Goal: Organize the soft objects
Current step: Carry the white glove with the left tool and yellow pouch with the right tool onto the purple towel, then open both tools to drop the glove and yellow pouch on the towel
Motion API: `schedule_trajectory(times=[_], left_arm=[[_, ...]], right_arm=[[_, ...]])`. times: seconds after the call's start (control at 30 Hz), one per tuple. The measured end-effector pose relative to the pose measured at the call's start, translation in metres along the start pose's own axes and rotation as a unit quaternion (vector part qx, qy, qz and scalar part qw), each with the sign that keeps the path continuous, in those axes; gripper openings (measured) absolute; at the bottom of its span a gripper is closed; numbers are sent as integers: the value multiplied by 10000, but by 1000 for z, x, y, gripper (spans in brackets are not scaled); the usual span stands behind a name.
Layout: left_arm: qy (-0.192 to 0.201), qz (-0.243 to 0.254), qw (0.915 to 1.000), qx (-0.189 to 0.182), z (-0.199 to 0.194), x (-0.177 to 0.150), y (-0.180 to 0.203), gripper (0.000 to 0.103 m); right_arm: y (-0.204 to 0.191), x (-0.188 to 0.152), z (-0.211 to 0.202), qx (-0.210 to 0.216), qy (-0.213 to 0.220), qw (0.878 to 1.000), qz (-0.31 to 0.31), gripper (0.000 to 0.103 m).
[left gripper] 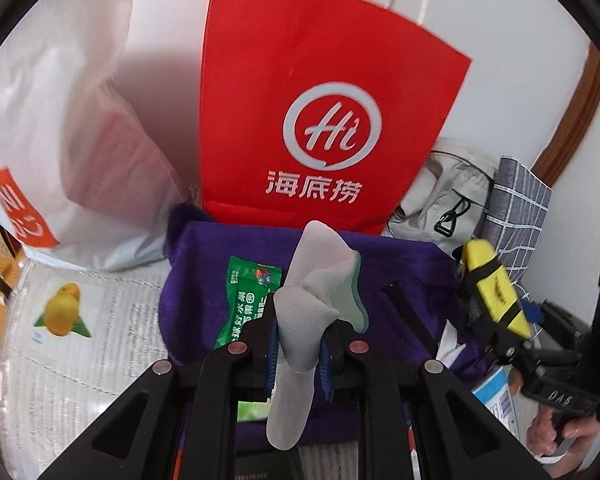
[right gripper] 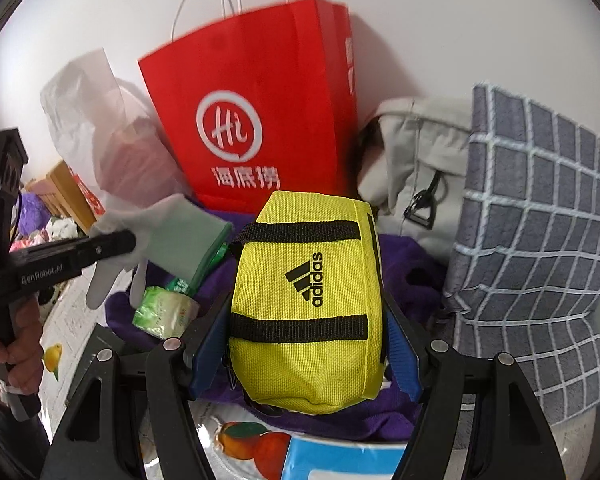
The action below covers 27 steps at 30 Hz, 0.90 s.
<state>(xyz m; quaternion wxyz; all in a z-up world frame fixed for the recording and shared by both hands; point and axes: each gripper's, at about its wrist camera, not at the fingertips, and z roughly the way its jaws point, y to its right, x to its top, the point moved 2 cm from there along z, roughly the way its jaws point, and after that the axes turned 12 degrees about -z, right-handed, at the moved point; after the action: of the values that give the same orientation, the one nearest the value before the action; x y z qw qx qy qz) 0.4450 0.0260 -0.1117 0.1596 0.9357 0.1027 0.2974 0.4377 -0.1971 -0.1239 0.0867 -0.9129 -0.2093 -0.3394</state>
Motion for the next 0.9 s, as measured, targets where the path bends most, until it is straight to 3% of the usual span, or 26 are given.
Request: schedule_trajectory(times=[0.53, 0.7, 0.87, 0.9], left_arm=[[-507, -138, 9985, 149, 46, 3, -17, 18], [-599, -146, 9980, 130, 54, -1, -18, 20], [-542, -19, 9983, 205, 56, -4, -12, 27], [-526, -4, 9983, 252, 55, -4, -11, 35]], right_arm=[[2, -20, 68, 471, -833, 9951, 260, 71], [4, -20, 67, 404, -835, 9952, 305, 82], [7, -19, 59, 382, -777, 9956, 349, 84], [7, -18, 56, 373, -740, 9959, 363, 84]])
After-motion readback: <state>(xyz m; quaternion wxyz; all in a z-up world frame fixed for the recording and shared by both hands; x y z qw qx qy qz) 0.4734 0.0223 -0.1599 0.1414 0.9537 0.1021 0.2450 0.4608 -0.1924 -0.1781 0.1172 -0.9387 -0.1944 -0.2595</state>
